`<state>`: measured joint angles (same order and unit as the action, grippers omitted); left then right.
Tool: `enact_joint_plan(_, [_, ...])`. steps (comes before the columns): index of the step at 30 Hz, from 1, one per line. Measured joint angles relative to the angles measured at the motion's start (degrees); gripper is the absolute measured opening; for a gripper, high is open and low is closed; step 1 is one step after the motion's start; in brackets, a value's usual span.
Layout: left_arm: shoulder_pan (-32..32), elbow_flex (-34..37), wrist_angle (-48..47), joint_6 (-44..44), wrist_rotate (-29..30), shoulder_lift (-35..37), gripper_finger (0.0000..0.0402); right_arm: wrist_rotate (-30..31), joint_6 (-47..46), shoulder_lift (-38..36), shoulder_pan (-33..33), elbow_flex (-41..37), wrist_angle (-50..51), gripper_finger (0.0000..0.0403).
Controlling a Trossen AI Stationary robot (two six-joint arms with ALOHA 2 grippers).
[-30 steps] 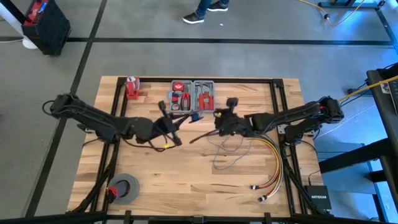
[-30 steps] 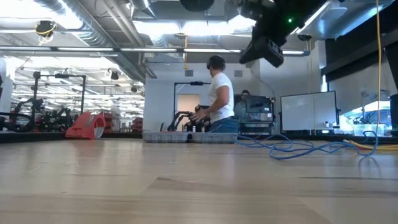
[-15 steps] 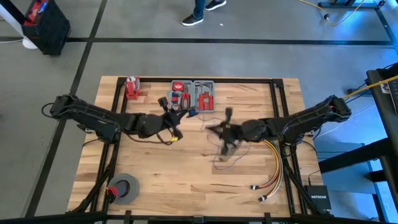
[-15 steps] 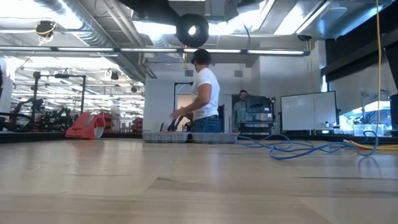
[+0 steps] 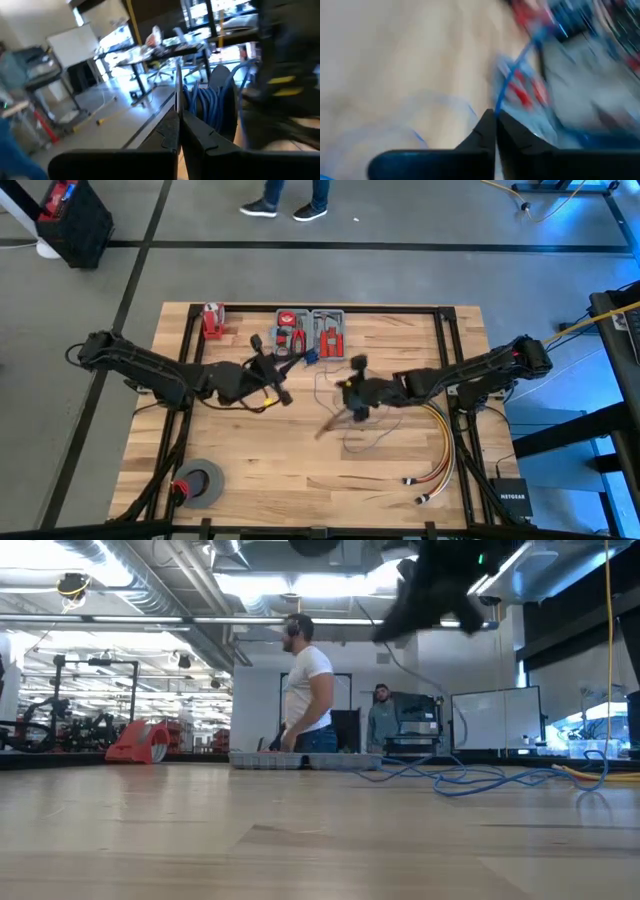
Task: Coil cords
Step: Uncoil the blue wire from the spool
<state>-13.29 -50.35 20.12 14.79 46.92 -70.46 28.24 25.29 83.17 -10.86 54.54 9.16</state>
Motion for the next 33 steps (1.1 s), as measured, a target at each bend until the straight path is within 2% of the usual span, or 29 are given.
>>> enact_joint_plan(3, [-3.1, 0.0, -2.6, 3.2, 0.0, 1.2, 0.0, 11.2, -3.6, -0.3, 2.8, 0.0, 7.0, 0.0004])
enact_joint_plan(7, [-5.7, 0.0, -12.3, 4.3, 0.0, 2.0, 0.0, 31.7, -10.0, -1.2, 5.2, 0.0, 17.7, 0.0004])
enact_joint_plan(8, [-5.9, 0.0, -15.0, 4.2, 0.3, 2.1, 0.0, 35.6, -12.0, -1.6, 5.4, 0.1, 18.2, 0.0004])
enact_joint_plan(10, [-5.5, 0.0, -18.8, 3.1, 0.4, 2.1, 0.0, 39.4, -13.9, -3.2, 5.1, 0.1, 19.1, 0.0005])
enact_joint_plan(14, [-2.1, 0.0, -24.5, -1.1, -0.1, 2.1, 0.0, 38.6, -13.2, -6.8, 3.4, 0.0, 13.2, 0.0005])
enact_joint_plan(16, [-0.2, 0.0, -27.5, -3.1, -0.2, 2.1, 0.0, 35.0, -12.1, -8.7, 1.6, 0.0, 9.1, 0.0005])
enact_joint_plan(18, [1.8, 0.0, -28.5, -4.5, -0.2, 2.1, 0.0, 28.8, -11.7, -10.0, -0.4, 0.1, 6.2, 0.0005])
enact_joint_plan(23, [5.6, 0.0, -27.5, -8.7, -0.2, 2.1, 0.0, 8.2, -16.1, -9.8, -2.3, 0.0, -0.5, 0.0008])
enact_joint_plan(25, [6.2, 0.0, -27.5, -9.6, -0.2, 2.1, 0.0, 4.4, -16.2, -8.7, -2.3, 0.1, -0.8, 0.002])
enact_joint_plan(27, [6.3, 0.0, -27.7, -9.7, -1.1, 2.1, 0.0, 5.0, -16.1, -7.5, -2.2, 0.0, 0.0, 0.0044])
enact_joint_plan(29, [6.1, 0.0, -27.7, -8.6, -3.0, 2.1, 0.0, 9.7, -16.1, -7.1, -2.2, 0.0, 1.6, 0.0075])
enact_joint_plan(33, [5.4, 0.0, -27.7, -7.2, -6.2, 2.0, 0.0, 19.0, -16.7, -7.1, -2.2, 0.0, 11.7, 0.0136])
